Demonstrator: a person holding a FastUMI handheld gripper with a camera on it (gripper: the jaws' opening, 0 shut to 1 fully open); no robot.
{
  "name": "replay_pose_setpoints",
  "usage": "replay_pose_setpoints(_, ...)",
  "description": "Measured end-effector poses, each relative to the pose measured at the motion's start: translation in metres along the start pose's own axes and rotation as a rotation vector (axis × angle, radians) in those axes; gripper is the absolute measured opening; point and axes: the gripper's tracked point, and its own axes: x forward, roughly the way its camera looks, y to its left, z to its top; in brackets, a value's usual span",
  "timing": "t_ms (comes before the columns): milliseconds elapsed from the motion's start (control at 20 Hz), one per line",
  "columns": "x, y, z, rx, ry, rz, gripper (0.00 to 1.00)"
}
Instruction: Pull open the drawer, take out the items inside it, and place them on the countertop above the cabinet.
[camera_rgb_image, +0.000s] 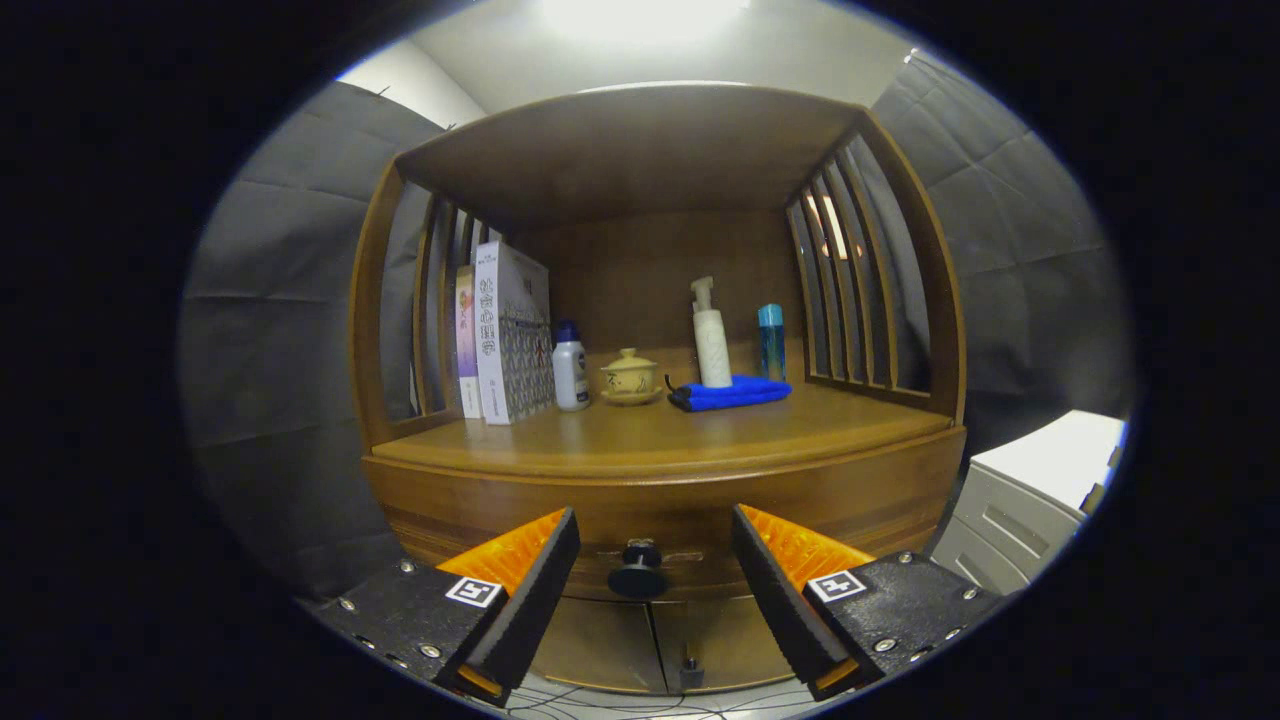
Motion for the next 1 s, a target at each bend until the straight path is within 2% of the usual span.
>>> replay_pose_setpoints(400,0.026,-0.002,-0.042,-0.040,0.090,-0.002,0.94)
replay_pose_setpoints(600,0.036,-0.002,-0.058,-0.056,0.129,0.004,0.86)
replay_pose_setpoints(850,0.040,0.009,-0.063,-0.010,0.152,0.043,0.60)
replay_pose_setpoints(1000,0.039,0.008,-0.063,-0.050,0.144,0.038,0.48)
